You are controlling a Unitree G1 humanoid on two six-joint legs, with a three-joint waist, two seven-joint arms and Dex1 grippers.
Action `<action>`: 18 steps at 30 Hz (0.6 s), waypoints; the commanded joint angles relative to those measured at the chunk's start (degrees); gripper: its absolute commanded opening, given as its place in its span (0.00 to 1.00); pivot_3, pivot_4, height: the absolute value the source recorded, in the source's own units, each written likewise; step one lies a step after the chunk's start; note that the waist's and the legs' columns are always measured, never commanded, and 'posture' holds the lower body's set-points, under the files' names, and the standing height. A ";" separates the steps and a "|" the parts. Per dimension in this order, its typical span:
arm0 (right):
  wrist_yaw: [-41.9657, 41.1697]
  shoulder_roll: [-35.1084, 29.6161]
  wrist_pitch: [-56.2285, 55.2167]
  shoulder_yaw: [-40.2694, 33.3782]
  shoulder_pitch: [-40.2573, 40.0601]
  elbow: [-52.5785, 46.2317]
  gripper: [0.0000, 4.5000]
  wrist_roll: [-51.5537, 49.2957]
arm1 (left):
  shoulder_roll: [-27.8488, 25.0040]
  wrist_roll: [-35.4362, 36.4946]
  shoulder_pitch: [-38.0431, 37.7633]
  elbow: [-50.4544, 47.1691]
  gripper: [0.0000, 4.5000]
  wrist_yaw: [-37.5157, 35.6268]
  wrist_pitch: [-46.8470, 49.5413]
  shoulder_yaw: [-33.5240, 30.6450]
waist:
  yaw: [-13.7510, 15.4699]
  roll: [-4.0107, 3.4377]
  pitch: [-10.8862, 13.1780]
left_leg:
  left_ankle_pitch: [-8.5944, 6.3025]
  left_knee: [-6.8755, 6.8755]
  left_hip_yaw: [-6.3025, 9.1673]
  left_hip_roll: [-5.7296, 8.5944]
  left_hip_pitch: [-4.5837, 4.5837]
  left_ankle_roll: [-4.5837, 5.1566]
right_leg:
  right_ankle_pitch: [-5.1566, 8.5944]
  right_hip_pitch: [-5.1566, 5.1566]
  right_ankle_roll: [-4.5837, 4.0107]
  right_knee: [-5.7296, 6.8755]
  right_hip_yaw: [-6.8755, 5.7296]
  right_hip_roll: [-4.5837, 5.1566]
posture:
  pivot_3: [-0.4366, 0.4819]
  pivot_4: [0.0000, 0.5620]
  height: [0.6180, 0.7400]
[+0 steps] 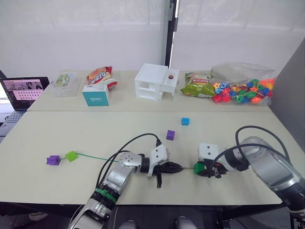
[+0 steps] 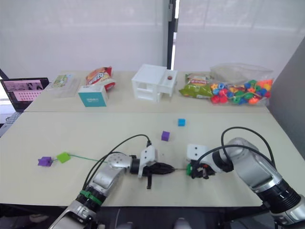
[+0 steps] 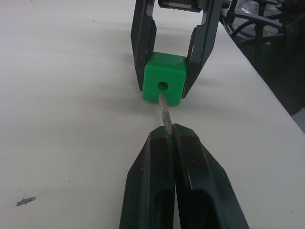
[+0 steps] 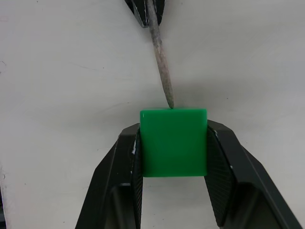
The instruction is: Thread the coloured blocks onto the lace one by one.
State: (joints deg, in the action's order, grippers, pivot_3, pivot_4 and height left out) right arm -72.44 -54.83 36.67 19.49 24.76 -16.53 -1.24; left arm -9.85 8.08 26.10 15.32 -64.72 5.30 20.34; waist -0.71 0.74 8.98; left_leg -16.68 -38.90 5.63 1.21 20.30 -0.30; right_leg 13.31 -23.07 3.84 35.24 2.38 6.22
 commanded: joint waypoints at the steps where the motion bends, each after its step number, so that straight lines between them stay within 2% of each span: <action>1: 0.70 0.96 -0.28 1.87 -1.18 0.53 0.26 0.44 | 0.03 1.56 -0.33 -3.51 0.00 0.17 0.61 -0.23 | -0.15 0.02 0.00 | 0.00 0.00 0.00 -0.01 0.00 0.00 | 0.00 0.00 0.00 0.00 0.00 0.00 | 0.48 0.27 1.00; 8: 0.70 2.19 -0.22 2.40 -0.13 0.74 0.26 0.66 | -0.21 2.05 -0.53 -3.68 0.00 0.27 1.37 0.21 | -0.35 0.04 0.00 | 0.00 0.02 0.00 -0.04 -0.05 0.00 | 0.00 -0.01 0.00 0.03 0.00 -0.03 | 0.48 0.27 1.00; 18: 0.44 2.97 0.88 1.88 0.94 -1.07 0.26 0.06 | 3.40 -0.78 4.09 4.42 0.00 0.57 -3.20 2.63 | -0.57 0.09 0.03 | 0.00 0.02 -0.01 -0.05 -0.06 0.00 | 0.00 -0.02 -0.01 0.06 0.00 -0.05 | 0.48 0.27 1.00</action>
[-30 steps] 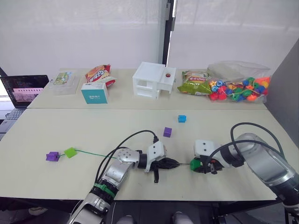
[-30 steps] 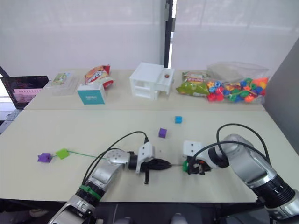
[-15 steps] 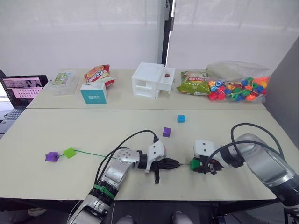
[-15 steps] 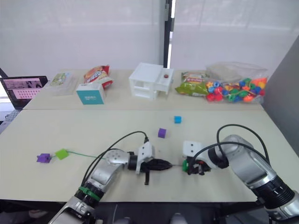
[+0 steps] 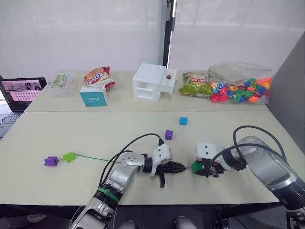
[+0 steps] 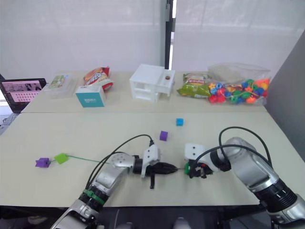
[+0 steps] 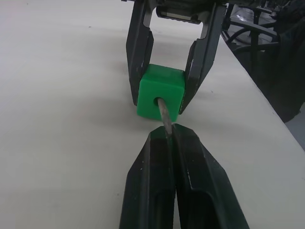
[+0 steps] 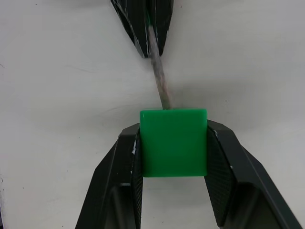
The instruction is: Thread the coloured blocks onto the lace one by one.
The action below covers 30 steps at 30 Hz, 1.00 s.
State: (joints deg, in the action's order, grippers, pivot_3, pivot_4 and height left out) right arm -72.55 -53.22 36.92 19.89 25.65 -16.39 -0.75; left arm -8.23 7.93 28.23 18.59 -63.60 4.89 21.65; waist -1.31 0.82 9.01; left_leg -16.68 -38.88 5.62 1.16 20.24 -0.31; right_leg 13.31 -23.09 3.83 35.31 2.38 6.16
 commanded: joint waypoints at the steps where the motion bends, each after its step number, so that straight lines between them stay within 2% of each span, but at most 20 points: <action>1: 0.57 1.40 0.88 1.43 0.03 -1.52 0.26 -0.53 | 2.25 -0.86 2.55 2.07 0.00 -0.50 -3.41 1.49 | 0.05 0.00 0.00 | 0.00 0.00 0.00 0.00 0.00 0.00 | 0.00 0.00 0.00 0.00 0.00 0.00 | 0.48 0.27 1.00; 11: 0.87 1.76 2.64 1.10 -0.29 -3.36 0.26 -1.13 | 6.85 -2.45 5.01 6.79 0.00 0.55 -5.69 1.93 | 0.32 0.02 0.01 | 0.00 -0.01 0.00 0.01 0.04 0.00 | 0.00 -0.01 0.00 -0.02 0.00 0.00 | 0.48 0.27 1.00; 15: 0.92 1.83 2.65 1.14 -0.28 -3.31 0.26 -1.10 | 6.86 -0.60 4.26 4.91 0.28 -0.68 -2.74 0.77 | 0.29 0.02 0.01 | 0.00 -0.01 0.00 0.01 0.04 0.00 | 0.00 -0.02 0.00 -0.01 0.00 0.01 | 0.48 0.27 1.00; 18: 0.93 1.85 2.22 1.40 -0.20 -2.88 0.26 -0.80 | 3.28 -2.82 3.43 2.55 0.50 0.32 -3.99 0.27 | 0.23 0.03 0.02 | 0.00 0.00 0.00 0.01 0.03 0.00 | 0.00 -0.02 0.00 -0.01 0.01 0.00 | 0.48 0.27 1.00; 25: 1.01 2.33 1.73 1.89 0.19 -2.28 0.26 -0.39 | -3.42 -3.33 1.62 -1.60 0.50 1.42 -5.26 -1.68 | -0.06 0.03 0.02 | 0.00 0.01 0.01 0.00 0.02 0.00 | 0.00 -0.05 0.00 0.04 0.01 0.00 | 0.48 0.27 1.00; 30: 1.08 2.71 1.28 2.15 0.57 -1.64 0.26 -0.08 | -6.05 -2.65 -0.40 -5.59 0.50 0.86 0.15 -0.55 | 0.05 0.03 0.02 | 0.00 0.02 0.02 0.00 0.02 0.00 | 0.00 -0.07 0.00 0.07 0.01 0.00 | 0.48 0.27 1.00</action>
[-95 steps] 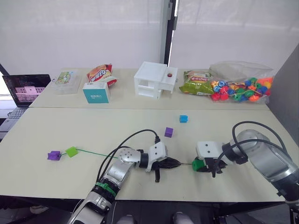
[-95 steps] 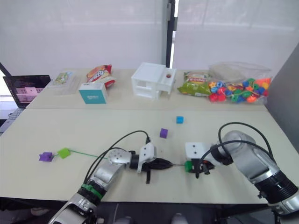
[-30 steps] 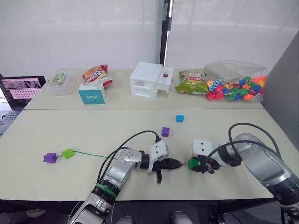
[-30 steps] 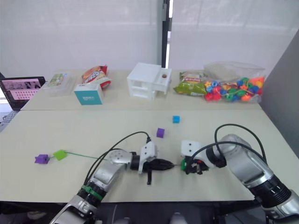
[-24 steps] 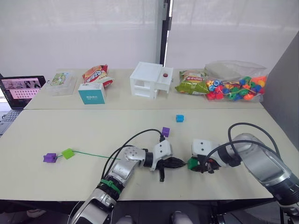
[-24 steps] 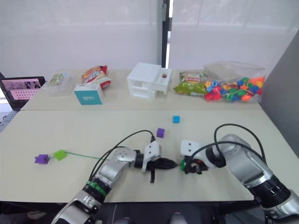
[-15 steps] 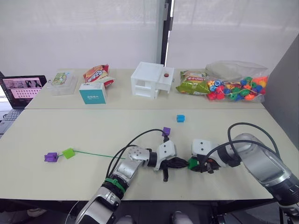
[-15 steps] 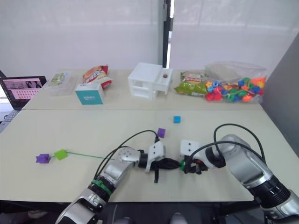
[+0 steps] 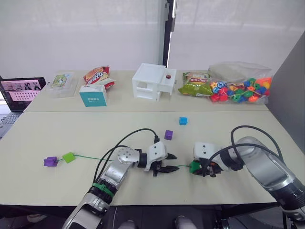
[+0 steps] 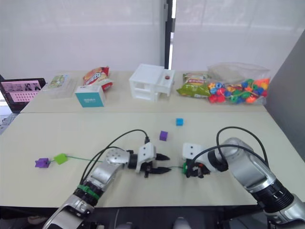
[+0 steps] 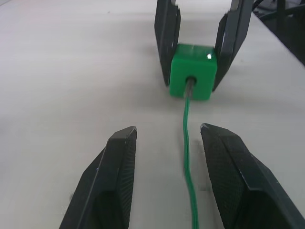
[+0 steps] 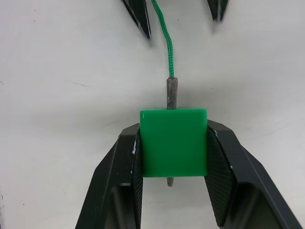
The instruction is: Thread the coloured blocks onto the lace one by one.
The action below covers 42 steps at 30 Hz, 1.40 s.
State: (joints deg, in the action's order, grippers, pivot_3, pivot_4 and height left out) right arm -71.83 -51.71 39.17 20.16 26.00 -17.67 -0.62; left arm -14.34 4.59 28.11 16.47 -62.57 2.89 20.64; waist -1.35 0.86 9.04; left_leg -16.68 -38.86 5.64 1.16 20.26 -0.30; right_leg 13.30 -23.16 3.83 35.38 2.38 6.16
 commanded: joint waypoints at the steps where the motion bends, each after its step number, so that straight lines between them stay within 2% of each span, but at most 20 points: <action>1: 0.39 1.27 -0.97 1.92 0.29 -0.32 0.26 -0.18 | 0.00 0.75 -0.52 -4.03 0.50 -0.10 2.51 0.58 | 0.12 0.00 0.00 | 0.00 -0.01 0.00 0.00 0.00 0.00 | 0.00 0.01 0.00 0.00 0.00 0.00 | 0.48 0.27 1.00; 3: 0.41 1.35 -0.96 1.98 0.36 -0.29 0.26 -0.16 | 0.09 0.79 -0.73 -4.68 0.50 0.31 3.10 0.55 | 0.09 0.00 0.00 | 0.00 0.00 -0.01 0.00 0.00 0.00 | 0.00 0.01 0.00 -0.02 0.00 0.00 | 0.48 0.27 1.00; 7: 0.57 1.51 -0.84 2.16 0.19 -0.52 0.26 -0.07 | 0.47 1.05 -0.74 -4.81 0.26 0.47 3.73 0.47 | 0.05 0.00 0.00 | 0.00 0.00 0.00 0.00 0.00 0.00 | 0.00 0.00 0.00 0.01 0.00 0.00 | 0.48 0.27 1.00; 10: 0.72 1.47 -0.68 2.18 0.16 -0.70 0.26 -0.16 | 0.81 1.37 -0.60 -4.45 0.05 0.09 3.46 0.53 | 0.07 0.01 0.00 | 0.00 0.00 -0.01 0.00 -0.01 0.00 | 0.00 0.00 0.00 0.01 0.00 0.00 | 0.48 0.27 1.00; 11: 0.76 1.42 -0.65 2.16 0.15 -0.74 0.26 -0.19 | 0.90 1.48 -0.58 -4.37 0.01 -0.03 3.41 0.52 | 0.07 0.01 0.00 | 0.00 0.00 -0.01 0.00 0.00 0.00 | 0.00 0.00 0.00 0.00 0.00 0.00 | 0.48 0.27 1.00; 18: 0.92 1.30 -0.43 2.08 0.09 -0.93 0.26 -0.33 | 2.90 1.37 0.61 -1.50 0.00 0.63 -0.36 -0.04 | 0.11 0.01 0.00 | 0.00 -0.01 -0.01 0.00 0.00 0.00 | 0.00 0.01 0.00 0.00 0.00 0.00 | 0.48 0.27 1.00; 27: 1.07 1.45 -0.07 2.29 0.03 -1.50 0.26 -0.50 | 8.06 0.31 3.90 4.29 0.00 0.79 -1.08 1.63 | 0.22 0.02 0.01 | 0.00 -0.01 -0.02 0.01 0.01 0.00 | 0.00 0.02 0.00 -0.02 0.00 0.00 | 0.48 0.27 1.00; 32: 1.70 1.41 0.09 2.02 0.05 -1.36 0.26 -0.29 | 8.16 0.62 4.73 5.88 0.00 -0.51 0.17 1.73 | 0.27 0.02 0.01 | 0.00 -0.01 -0.02 0.01 0.01 0.00 | 0.00 0.02 0.00 -0.04 0.00 0.00 | 0.48 0.27 1.00; 33: 1.75 1.45 0.22 1.97 0.07 -1.37 0.26 -0.36 | 7.95 0.90 4.88 6.06 0.12 -0.79 0.22 1.36 | 0.27 0.02 0.01 | 0.00 -0.02 -0.02 0.01 0.01 0.00 | 0.00 0.02 0.00 -0.03 0.00 0.00 | 0.48 0.27 1.00; 37: 1.92 1.81 1.20 1.47 0.17 -1.44 0.26 -1.10 | 6.69 1.60 5.51 6.42 0.39 -1.90 0.37 -0.02 | 0.17 0.02 0.01 | 0.00 -0.01 -0.02 0.01 0.01 0.00 | 0.00 0.02 0.00 -0.03 0.00 0.00 | 0.48 0.27 1.00; 38: 1.86 1.73 1.32 1.43 0.17 -1.54 0.26 -1.22 | 6.41 1.55 5.63 6.46 0.49 -1.94 0.43 -0.22 | 0.16 0.02 0.01 | 0.00 -0.01 -0.02 0.01 0.01 0.00 | 0.00 0.02 0.00 -0.03 0.00 0.00 | 0.48 0.27 1.00; 40: 2.18 1.71 1.94 1.09 0.08 -1.74 0.50 -1.50 | 5.82 1.54 5.66 6.11 0.62 -2.30 0.87 -0.41 | 0.20 0.02 0.01 | 0.00 -0.01 -0.02 0.01 0.01 0.00 | 0.00 0.02 0.00 -0.03 0.00 0.00 | 0.48 0.27 1.00; 42: 2.28 1.51 2.15 0.77 0.16 -1.64 0.65 -1.81 | 5.40 1.65 5.69 5.88 0.76 -2.65 0.88 -0.59 | 0.33 0.00 0.02 | 0.00 -0.01 -0.01 0.02 0.04 0.00 | 0.00 -0.02 0.00 -0.03 0.00 0.00 | 0.48 0.27 1.00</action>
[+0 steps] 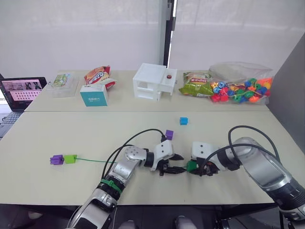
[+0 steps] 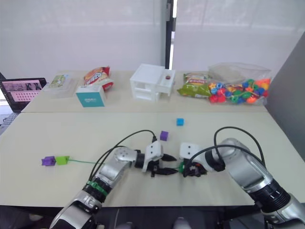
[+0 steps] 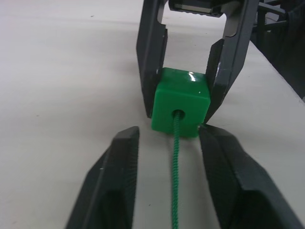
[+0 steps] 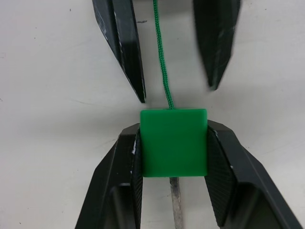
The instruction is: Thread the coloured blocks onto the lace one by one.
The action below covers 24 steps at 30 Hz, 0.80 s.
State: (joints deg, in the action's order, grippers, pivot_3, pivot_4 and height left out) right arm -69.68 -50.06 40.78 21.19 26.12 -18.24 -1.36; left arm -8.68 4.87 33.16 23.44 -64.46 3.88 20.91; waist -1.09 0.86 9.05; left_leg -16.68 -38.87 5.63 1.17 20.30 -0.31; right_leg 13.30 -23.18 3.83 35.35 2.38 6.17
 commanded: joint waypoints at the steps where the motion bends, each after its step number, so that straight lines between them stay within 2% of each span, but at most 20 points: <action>1: 0.03 -0.33 0.47 -0.42 0.06 -1.06 0.72 -1.18 | -0.39 1.43 0.63 -1.22 0.83 -0.83 -0.14 -0.96 | 0.17 0.00 0.00 | 0.00 0.00 0.00 0.00 0.00 0.00 | 0.00 0.00 0.00 0.01 0.00 0.01 | 0.48 0.27 1.00; 3: -0.62 -1.42 -0.20 -2.26 0.21 -0.83 0.87 -2.01 | -0.78 1.13 0.24 -2.11 0.98 -0.95 -1.52 -0.76 | 0.34 0.00 0.01 | 0.00 0.00 0.02 0.02 0.02 0.00 | 0.00 0.00 0.00 0.01 0.00 0.01 | 0.48 0.27 1.00; 5: -1.59 -3.08 -1.43 -4.93 -0.20 -0.27 0.99 -3.58 | -0.31 0.64 -0.09 -2.38 1.00 -1.08 -2.66 0.23 | 0.63 -0.01 0.02 | 0.00 0.00 0.04 0.03 0.09 0.00 | 0.00 -0.03 0.00 -0.01 -0.01 0.03 | 0.48 0.27 1.00; 15: -2.19 -10.56 -1.51 -13.79 -6.36 -1.99 0.99 -8.85 | 4.05 -0.47 2.51 2.22 1.00 -0.98 -6.92 1.93 | 1.32 0.01 0.03 | 0.00 -0.02 0.02 0.10 0.21 0.00 | -0.01 -0.04 0.01 -0.17 -0.02 0.09 | 0.48 0.27 1.00; 24: 0.88 -14.41 6.00 -24.53 -16.65 -11.03 0.99 -15.38 | 8.15 -2.10 6.00 9.57 1.00 -1.24 -11.00 3.29 | 1.67 0.03 0.04 | -0.01 -0.03 0.00 0.10 0.23 0.01 | -0.01 -0.04 0.02 -0.18 -0.01 0.09 | 0.48 0.27 1.00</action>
State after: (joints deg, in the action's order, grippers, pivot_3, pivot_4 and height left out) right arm -69.63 -63.70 45.57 0.21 10.02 -26.62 -14.99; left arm -1.26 2.69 37.86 32.83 -65.47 -5.51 23.92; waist 0.57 0.89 9.10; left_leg -16.69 -38.91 5.63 1.27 20.53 -0.30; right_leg 13.30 -23.22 3.85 35.17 2.37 6.25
